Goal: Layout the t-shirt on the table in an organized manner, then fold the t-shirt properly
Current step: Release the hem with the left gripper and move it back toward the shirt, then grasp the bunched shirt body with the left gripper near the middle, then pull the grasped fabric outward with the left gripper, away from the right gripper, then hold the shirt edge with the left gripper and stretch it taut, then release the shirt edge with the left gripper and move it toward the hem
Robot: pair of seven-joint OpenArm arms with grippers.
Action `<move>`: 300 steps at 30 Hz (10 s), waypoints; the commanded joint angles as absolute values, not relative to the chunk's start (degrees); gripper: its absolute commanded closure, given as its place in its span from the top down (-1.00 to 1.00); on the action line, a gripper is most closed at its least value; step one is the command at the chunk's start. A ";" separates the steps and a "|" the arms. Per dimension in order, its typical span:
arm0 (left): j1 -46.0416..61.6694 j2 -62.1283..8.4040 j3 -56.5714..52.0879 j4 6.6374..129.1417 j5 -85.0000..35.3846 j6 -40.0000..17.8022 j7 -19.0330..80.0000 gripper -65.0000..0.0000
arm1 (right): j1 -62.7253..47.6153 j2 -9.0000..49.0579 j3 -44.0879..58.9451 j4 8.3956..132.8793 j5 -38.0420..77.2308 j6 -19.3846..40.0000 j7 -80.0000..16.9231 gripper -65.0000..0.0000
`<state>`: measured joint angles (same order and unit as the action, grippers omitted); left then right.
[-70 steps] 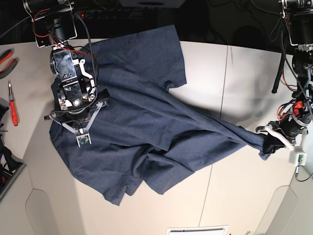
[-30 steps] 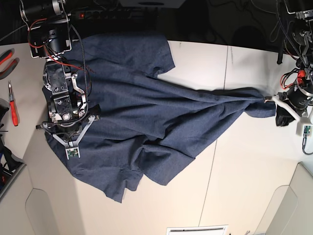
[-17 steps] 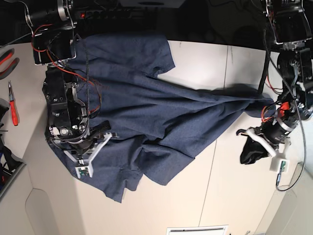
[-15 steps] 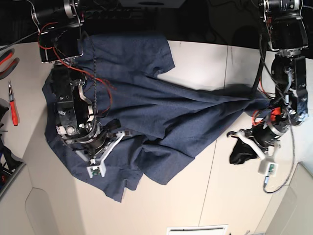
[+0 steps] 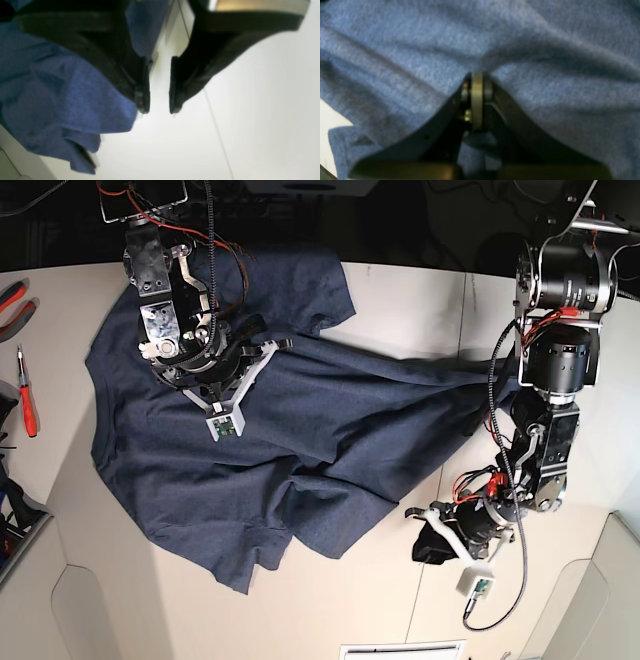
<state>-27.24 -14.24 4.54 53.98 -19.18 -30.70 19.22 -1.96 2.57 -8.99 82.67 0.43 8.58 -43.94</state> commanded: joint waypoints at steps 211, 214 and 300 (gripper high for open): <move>-3.64 -29.98 -10.00 62.72 -12.23 -17.54 33.08 -1.00 | 8.69 3.66 -8.97 79.31 0.25 7.66 -40.93 -1.00; -3.62 -30.65 -10.81 63.42 -20.69 -23.92 32.97 -1.00 | 8.69 3.66 -8.97 79.31 0.23 7.66 -40.93 -1.00; -8.54 -24.64 -29.26 62.24 -46.09 -40.00 37.87 -0.47 | 6.48 -1.63 -12.01 91.24 -0.36 6.22 -39.90 -1.00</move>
